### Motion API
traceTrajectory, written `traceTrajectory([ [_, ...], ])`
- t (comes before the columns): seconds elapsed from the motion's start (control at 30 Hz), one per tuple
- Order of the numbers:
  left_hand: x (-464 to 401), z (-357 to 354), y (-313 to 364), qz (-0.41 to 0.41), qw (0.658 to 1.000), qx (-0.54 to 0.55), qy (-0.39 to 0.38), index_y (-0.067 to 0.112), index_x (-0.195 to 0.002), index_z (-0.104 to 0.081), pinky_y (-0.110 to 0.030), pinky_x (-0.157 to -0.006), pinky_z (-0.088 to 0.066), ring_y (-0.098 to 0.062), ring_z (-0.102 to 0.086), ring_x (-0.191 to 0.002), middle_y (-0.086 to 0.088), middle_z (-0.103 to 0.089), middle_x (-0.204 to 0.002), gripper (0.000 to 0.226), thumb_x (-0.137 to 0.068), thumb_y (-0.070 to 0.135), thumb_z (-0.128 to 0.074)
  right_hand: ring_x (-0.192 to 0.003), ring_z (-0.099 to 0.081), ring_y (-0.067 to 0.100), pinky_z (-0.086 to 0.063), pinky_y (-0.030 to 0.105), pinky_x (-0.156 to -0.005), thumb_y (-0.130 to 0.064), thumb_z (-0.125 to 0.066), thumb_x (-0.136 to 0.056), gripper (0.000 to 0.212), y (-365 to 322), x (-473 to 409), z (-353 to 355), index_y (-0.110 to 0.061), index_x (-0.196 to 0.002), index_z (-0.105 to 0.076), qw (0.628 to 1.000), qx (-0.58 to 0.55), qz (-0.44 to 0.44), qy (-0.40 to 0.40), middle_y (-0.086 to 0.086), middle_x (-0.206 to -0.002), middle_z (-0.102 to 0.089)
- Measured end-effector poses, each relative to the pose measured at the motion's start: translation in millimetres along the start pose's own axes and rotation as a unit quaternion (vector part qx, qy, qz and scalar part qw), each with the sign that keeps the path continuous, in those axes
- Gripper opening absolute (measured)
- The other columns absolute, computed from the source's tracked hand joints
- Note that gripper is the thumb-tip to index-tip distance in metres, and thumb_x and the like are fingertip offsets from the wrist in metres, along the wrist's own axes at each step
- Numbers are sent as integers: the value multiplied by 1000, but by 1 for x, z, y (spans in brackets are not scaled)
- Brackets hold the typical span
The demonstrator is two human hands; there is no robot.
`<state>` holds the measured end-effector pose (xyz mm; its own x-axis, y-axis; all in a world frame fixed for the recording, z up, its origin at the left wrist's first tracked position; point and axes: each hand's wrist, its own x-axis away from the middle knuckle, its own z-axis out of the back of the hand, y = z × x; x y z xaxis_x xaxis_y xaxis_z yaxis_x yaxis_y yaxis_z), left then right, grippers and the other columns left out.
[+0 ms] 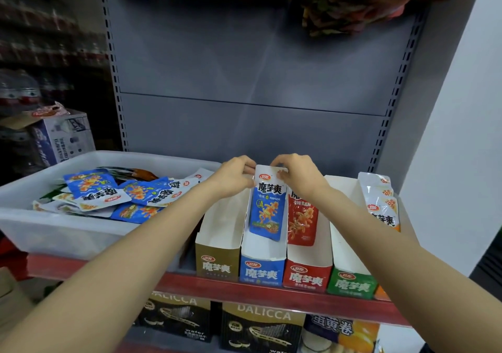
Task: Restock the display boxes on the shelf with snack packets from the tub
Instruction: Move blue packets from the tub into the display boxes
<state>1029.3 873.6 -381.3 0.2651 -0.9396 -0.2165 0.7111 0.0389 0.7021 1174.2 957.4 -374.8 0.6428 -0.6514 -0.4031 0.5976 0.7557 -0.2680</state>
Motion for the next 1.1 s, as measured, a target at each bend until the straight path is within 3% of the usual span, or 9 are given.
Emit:
traceTrajectory([
  [0.13, -4, -2, -3, 2, 1000, -13, -2, 10, -132, -45, -23, -85, -42, -15, -52, -117, -3, -56, -130, 47, -88, 8, -61, -108, -52, 26, -46, 37, -81, -8, -50, -93, 29, -8, 2, 0, -14, -119, -61, 992, 118, 16, 36, 10, -116, -55],
  [0.23, -2, -2, -2, -5, 999, -26, 21, 9, -132, -46, -24, -91, -43, -16, -53, -119, -5, -56, -131, 48, -87, 8, -62, -114, -49, 27, -44, 36, -85, -10, -51, -93, 34, -11, 2, -2, -15, -127, -55, 990, 140, 22, 23, 10, -123, -53],
  [0.37, 19, 6, 5, -69, 987, -42, 142, 8, -120, -58, -21, -95, -40, -17, -57, -113, -5, -62, -121, 35, -85, 5, -58, -119, -44, 27, -43, 41, -92, -9, -53, -91, 38, -18, 9, 4, -17, -128, -54, 994, 105, 12, 34, 8, -127, -49],
  [0.47, 44, 20, -2, -104, 971, -71, 203, 12, -110, -61, -28, -92, -45, -17, -58, -105, -3, -64, -111, 25, -86, 7, -54, -116, -46, 26, -42, 39, -93, -12, -55, -92, 32, -41, 18, 2, -16, -123, -58, 996, 58, 48, 40, 7, -123, -53],
  [0.63, 88, 58, -37, -60, 951, -153, 261, 14, -110, -60, -39, -89, -46, -21, -55, -105, -3, -62, -109, 24, -87, 11, -53, -107, -56, 21, -40, 29, -87, -19, -55, -92, 27, -105, 25, -19, -14, -118, -62, 992, -42, 116, -2, 7, -115, -61],
  [0.8, 121, 110, -91, 79, 944, -229, 225, 11, -115, -60, -39, -95, -44, -30, -53, -115, -12, -61, -119, 32, -84, 18, -61, -124, -49, 26, -35, 32, -100, -20, -52, -95, 39, -166, 15, -52, -10, -132, -52, 983, -63, 139, -98, 11, -134, -55],
  [0.93, 144, 141, -113, 167, 948, -237, 133, 12, -122, -58, -31, -86, -41, -28, -53, -116, -9, -60, -122, 47, -84, 37, -67, -121, -49, 33, -39, 36, -96, -29, -47, -98, 41, -199, 9, -69, -6, -132, -51, 974, -21, 135, -182, 15, -133, -54],
  [1.03, 151, 149, -114, 113, 939, -310, 97, 12, -97, -65, -34, -72, -44, -32, -59, -98, -8, -61, -91, 30, -91, 40, -56, -113, -53, 33, -43, 40, -93, -33, -48, -97, 39, -209, 4, -74, -4, -121, -58, 973, 7, 127, -195, 16, -125, -58],
  [1.1, 155, 151, -106, 83, 894, -426, 115, 10, -99, -58, -37, -71, -45, -35, -60, -96, -13, -63, -97, 22, -97, 28, -46, -113, -52, 31, -43, 37, -92, -33, -50, -96, 38, -211, 3, -73, -8, -124, -57, 974, -7, 112, -197, 14, -126, -58],
])
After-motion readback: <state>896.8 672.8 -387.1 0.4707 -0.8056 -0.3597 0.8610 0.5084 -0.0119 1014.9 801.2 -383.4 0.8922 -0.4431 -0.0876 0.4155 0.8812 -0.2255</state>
